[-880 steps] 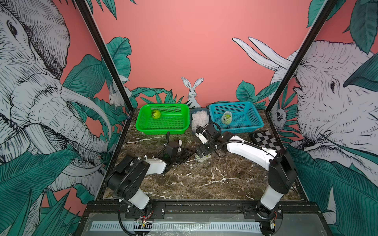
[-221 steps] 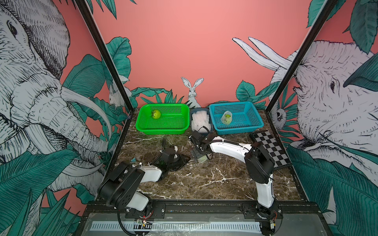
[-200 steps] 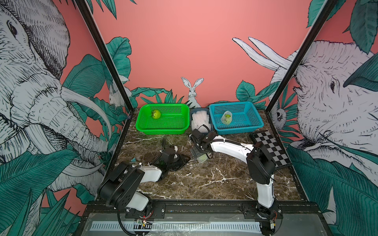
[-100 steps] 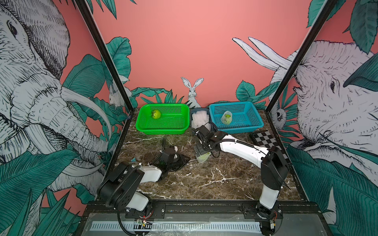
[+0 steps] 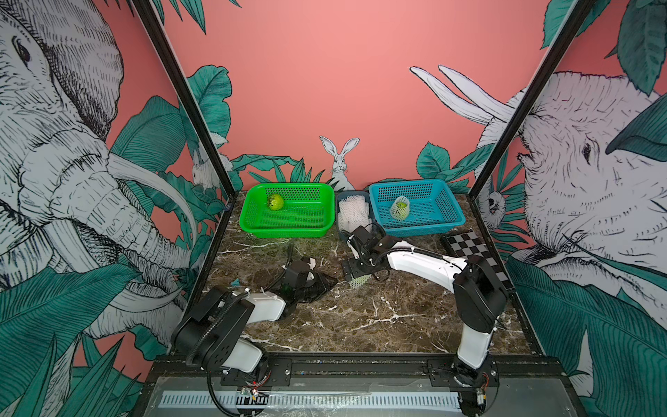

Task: Sleeve custard apples in foam nets
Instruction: Put on the foam net on the custard apple, then pick up the custard apple from the center of the board.

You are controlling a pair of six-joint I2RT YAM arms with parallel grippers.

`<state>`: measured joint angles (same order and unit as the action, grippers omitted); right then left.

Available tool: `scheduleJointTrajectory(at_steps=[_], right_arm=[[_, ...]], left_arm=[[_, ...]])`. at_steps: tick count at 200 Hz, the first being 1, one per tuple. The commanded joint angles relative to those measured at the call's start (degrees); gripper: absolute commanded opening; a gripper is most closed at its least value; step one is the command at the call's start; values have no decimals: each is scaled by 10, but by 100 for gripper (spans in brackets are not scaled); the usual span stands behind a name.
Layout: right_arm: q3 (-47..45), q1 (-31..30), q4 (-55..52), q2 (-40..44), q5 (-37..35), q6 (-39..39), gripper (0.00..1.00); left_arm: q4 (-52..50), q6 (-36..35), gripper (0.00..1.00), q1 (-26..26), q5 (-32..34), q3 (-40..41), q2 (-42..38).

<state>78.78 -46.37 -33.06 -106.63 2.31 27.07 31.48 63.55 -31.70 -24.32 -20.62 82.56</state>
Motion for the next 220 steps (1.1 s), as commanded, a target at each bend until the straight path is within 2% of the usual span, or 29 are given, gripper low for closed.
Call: scheduleJointTrajectory(at_steps=[1, 68, 133, 181, 220], right_arm=[[-8, 3, 13, -17, 11, 12, 94], [5, 4, -2, -32, -38, -4, 95], [2, 7, -39, 39, -75, -24, 99], [-26, 10, 3, 74, -60, -32, 99], [-26, 32, 22, 51, 16, -32, 99]], left_arm=[[-18, -20, 35, 0, -10, -11, -29], [-40, -23, 35, 0, 1, -5, -46], [-41, -23, 35, 1, 2, -7, -41], [-57, -32, 36, 0, -3, -12, -50], [-111, -52, 36, 0, -6, -29, -77]])
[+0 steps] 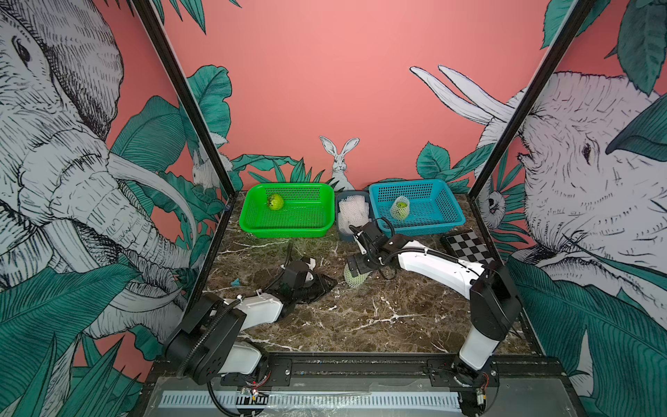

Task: Sleeve custard apples in foam nets
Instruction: Pick up the custard apple from the center of the board.

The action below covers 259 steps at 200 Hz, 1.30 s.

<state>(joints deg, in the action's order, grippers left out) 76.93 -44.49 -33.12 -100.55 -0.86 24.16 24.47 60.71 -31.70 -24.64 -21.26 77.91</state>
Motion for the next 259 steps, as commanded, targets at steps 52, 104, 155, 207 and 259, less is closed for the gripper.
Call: scheduleJointTrajectory(at_steps=[52, 104, 155, 207, 259], right_arm=[[-6, 17, 49, -44, 95, 4, 98], [-5, 17, 40, -71, 103, 7, 94], [14, 9, 16, -108, 73, -5, 88], [20, 1, 7, -115, 55, -11, 86], [-14, 23, 79, -60, 138, 12, 83]], left_arm=[[-102, -48, 38, 0, 4, -27, -68], [-94, -44, 38, 0, 7, -23, -64], [-87, -40, 38, 0, 11, -17, -62], [-84, -37, 37, 0, 14, -14, -61], [-89, -35, 37, 0, 18, -24, -62]])
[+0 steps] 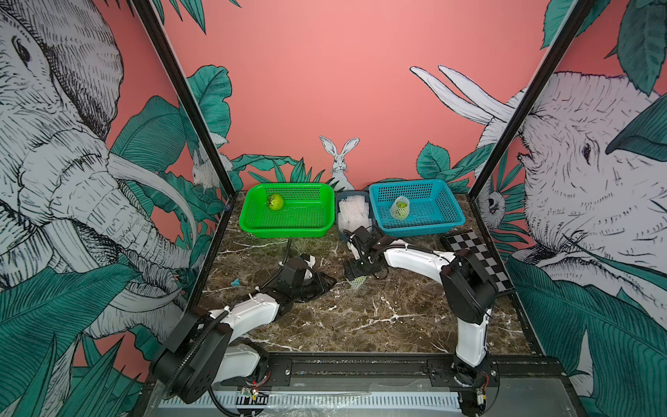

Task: Sleeve custard apples in foam nets
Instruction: Pick up the custard apple from the center of the board.

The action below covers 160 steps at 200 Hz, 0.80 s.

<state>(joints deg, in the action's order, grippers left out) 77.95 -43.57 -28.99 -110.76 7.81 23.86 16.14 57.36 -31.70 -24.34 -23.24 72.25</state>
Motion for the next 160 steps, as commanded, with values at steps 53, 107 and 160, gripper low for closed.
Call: scheduleJointTrajectory(at_steps=[53, 107, 160], right_arm=[[-110, 83, 174, 145, 192, 74, 83], [-160, 155, 324, 247, 348, 145, 83], [-213, 200, 522, 300, 449, 289, 83]], left_arm=[[-62, -24, 38, 11, 28, -40, -31], [-117, -46, 44, 25, 41, -98, -77], [-160, -76, 50, 25, 14, -187, -98]])
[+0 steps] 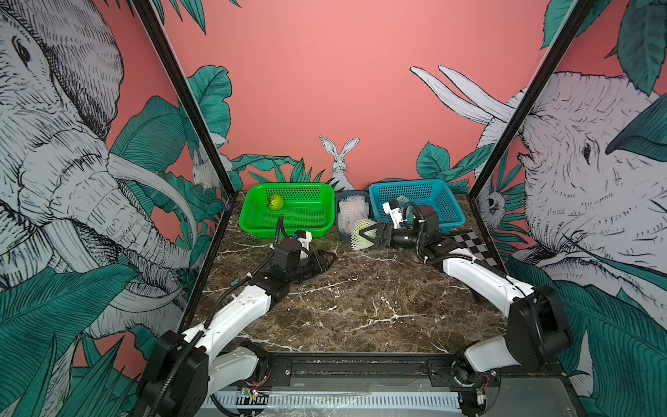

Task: Sleeve custard apples in foam nets
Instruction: Pick up the custard apple from the center of the board, then place the custard apple in the basket.

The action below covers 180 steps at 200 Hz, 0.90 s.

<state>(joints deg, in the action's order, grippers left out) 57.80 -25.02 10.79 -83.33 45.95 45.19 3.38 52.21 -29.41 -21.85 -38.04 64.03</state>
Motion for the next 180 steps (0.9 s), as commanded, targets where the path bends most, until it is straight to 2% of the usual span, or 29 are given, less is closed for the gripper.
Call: scheduleJointTrajectory(at_steps=[1, 35, 44, 86, 132, 140, 165, 180], right_arm=[[-11, 15, 124, 26, 68, 75, 83], [-8, 27, 150, 53, 96, 102, 83], [-10, 30, 184, 58, 108, 127, 83], [-8, 47, 363, 71, 151, 257, 83], [-5, 64, 526, 53, 160, 384, 83], [-3, 65, 551, 50, 163, 401, 83], [2, 68, 602, 37, 165, 440, 83], [3, 73, 584, 37, 157, 433, 82]], left_arm=[[-33, -25, 50, 2, -12, -41, -16], [-54, -44, 55, 2, -40, -104, -17], [-56, -48, 58, 2, -47, -117, -18], [-50, -56, 59, 2, -87, -173, -20], [-2, -48, 65, 2, -122, -201, -21], [6, -46, 65, 2, -144, -204, -23], [14, -44, 67, 3, -156, -212, -27], [15, -43, 67, 2, -162, -214, -28]])
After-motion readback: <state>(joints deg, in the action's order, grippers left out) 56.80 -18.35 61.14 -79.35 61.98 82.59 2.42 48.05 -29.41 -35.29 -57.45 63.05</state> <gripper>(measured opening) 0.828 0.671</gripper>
